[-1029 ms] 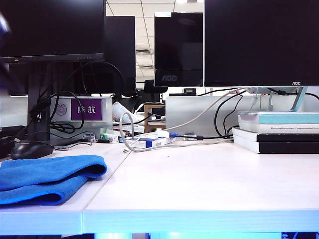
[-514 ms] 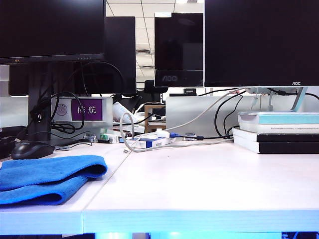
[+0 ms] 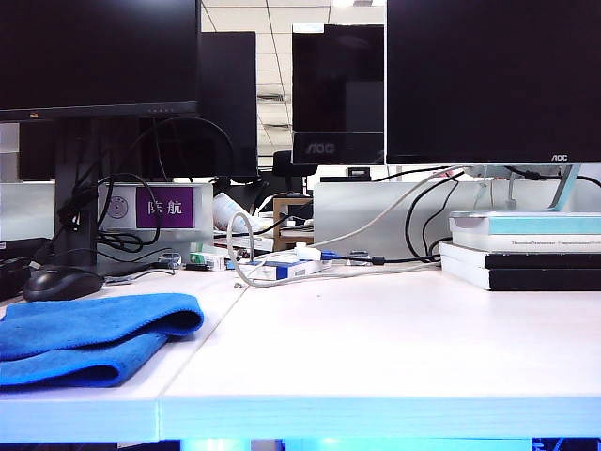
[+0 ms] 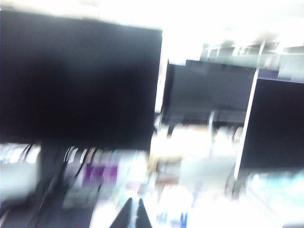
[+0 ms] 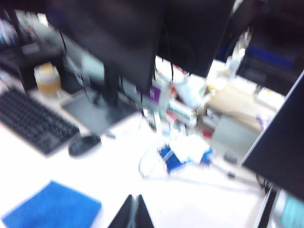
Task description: Wipe the table from right to left using the rag.
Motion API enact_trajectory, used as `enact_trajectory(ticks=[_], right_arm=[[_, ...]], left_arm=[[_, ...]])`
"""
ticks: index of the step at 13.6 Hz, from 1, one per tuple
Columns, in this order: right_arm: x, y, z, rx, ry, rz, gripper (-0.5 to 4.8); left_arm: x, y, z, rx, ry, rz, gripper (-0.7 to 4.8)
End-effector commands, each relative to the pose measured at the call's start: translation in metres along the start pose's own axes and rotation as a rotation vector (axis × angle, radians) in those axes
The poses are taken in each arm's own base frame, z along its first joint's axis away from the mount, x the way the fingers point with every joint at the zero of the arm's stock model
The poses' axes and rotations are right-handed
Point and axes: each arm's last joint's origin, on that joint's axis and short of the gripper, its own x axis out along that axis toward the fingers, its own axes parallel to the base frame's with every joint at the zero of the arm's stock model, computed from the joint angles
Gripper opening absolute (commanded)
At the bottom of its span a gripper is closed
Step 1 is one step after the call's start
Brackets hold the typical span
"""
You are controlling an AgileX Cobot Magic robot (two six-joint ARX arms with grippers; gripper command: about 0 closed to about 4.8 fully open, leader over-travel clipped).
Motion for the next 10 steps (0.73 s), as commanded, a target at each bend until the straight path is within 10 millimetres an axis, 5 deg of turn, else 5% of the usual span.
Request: enact_trajectory(ticks=[1, 5, 10], right_arm=[[0.01, 0.006, -0.025, -0.002, 0.002, 0.039, -0.05], [0.01, 0.012, -0.102, 0.039, -0.116, 0.079, -0.05], [0.014, 0.014, -0.235, 0.11, -0.032, -0.09, -0.05]], left_arm=[[-0.027, -0.006, -0.011, 0.028, 0.07, 0.025, -0.05], [-0.029, -0.004, -0.032, 0.005, 0.153, 0.062, -0.05], [-0.001, 0.014, -0.096, -0.035, 0.282, 0.099, -0.05]])
